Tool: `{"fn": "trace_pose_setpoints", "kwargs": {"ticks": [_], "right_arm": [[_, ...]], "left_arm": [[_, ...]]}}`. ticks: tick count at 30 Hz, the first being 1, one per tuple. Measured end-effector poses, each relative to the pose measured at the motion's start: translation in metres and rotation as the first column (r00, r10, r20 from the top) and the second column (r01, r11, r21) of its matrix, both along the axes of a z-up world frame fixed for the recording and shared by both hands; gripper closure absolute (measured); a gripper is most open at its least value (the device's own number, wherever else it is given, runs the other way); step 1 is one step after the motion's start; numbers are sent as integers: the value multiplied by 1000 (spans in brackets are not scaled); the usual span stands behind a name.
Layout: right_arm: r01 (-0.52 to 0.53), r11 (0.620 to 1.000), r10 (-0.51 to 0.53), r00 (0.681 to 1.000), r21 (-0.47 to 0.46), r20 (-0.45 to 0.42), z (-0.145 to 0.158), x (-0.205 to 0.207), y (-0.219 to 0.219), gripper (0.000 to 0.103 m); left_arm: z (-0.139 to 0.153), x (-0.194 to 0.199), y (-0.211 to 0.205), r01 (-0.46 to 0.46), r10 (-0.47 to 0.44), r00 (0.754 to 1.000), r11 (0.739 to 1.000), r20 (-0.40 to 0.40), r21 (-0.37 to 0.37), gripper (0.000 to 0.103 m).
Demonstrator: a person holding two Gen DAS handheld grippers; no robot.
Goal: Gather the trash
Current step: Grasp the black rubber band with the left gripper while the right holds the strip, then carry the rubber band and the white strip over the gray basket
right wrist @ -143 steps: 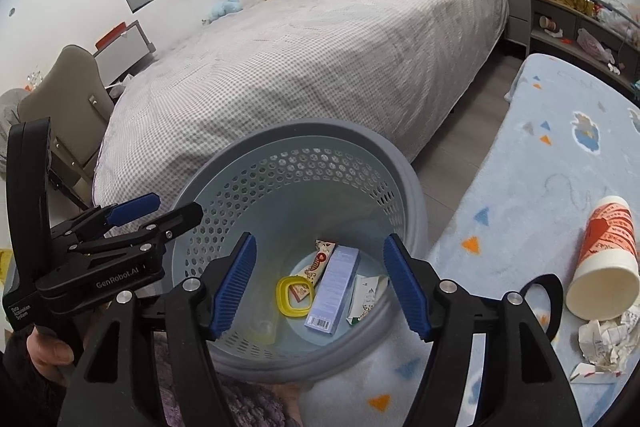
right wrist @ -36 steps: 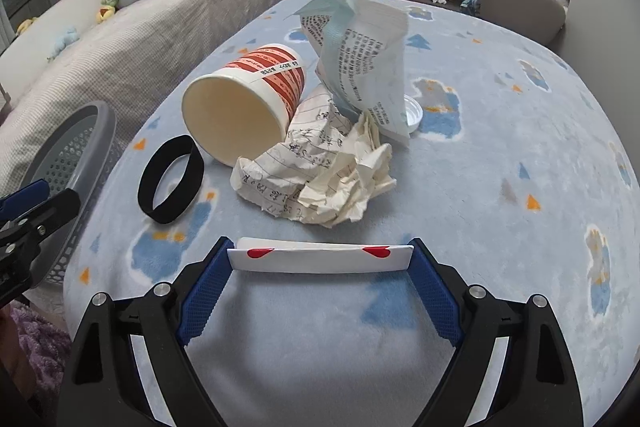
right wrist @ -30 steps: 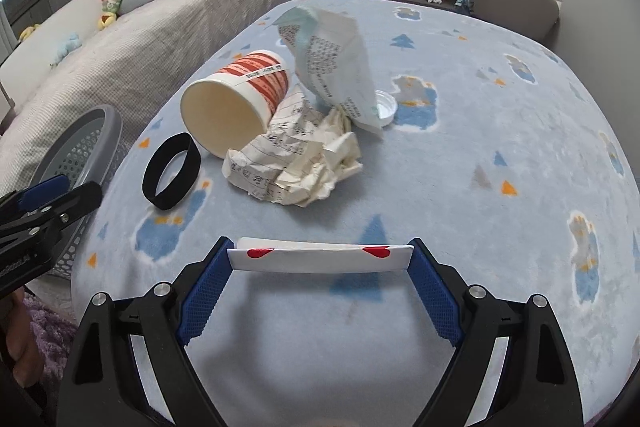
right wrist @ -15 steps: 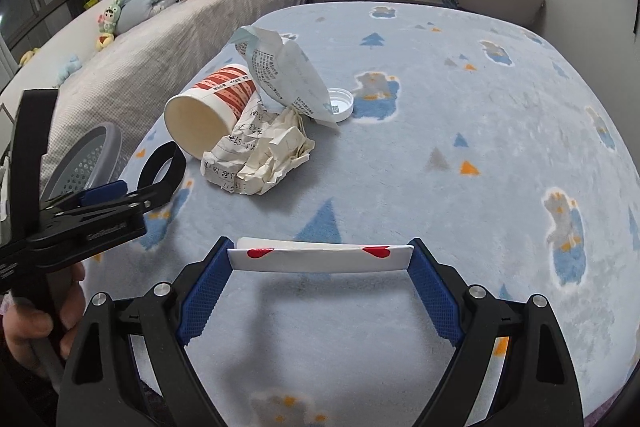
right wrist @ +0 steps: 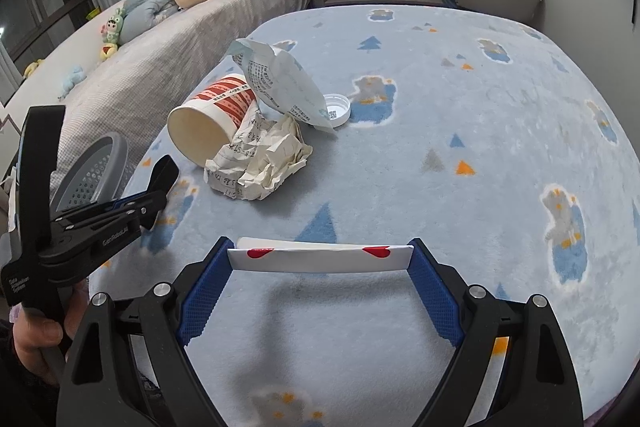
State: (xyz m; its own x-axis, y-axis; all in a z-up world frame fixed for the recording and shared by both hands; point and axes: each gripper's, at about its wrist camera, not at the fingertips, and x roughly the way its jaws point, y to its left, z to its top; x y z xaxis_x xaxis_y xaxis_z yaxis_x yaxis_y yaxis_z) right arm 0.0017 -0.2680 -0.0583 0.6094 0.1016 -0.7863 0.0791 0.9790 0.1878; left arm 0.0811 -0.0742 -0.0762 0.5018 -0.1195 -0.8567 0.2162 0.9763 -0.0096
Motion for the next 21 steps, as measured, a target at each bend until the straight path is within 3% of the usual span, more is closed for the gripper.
{"fn": "trace_pose_setpoints", "kwargs": {"ticks": [11, 21], "right_arm": [[-79, 997, 79, 997, -26, 15, 16, 4, 45, 18], [-217, 976, 218, 974, -21, 68, 41, 31, 119, 18]], "left_arm": [[40, -24, 52, -39, 43, 996, 998, 72, -49, 94], [65, -24, 125, -111, 112, 987, 994, 112, -13, 94]]}}
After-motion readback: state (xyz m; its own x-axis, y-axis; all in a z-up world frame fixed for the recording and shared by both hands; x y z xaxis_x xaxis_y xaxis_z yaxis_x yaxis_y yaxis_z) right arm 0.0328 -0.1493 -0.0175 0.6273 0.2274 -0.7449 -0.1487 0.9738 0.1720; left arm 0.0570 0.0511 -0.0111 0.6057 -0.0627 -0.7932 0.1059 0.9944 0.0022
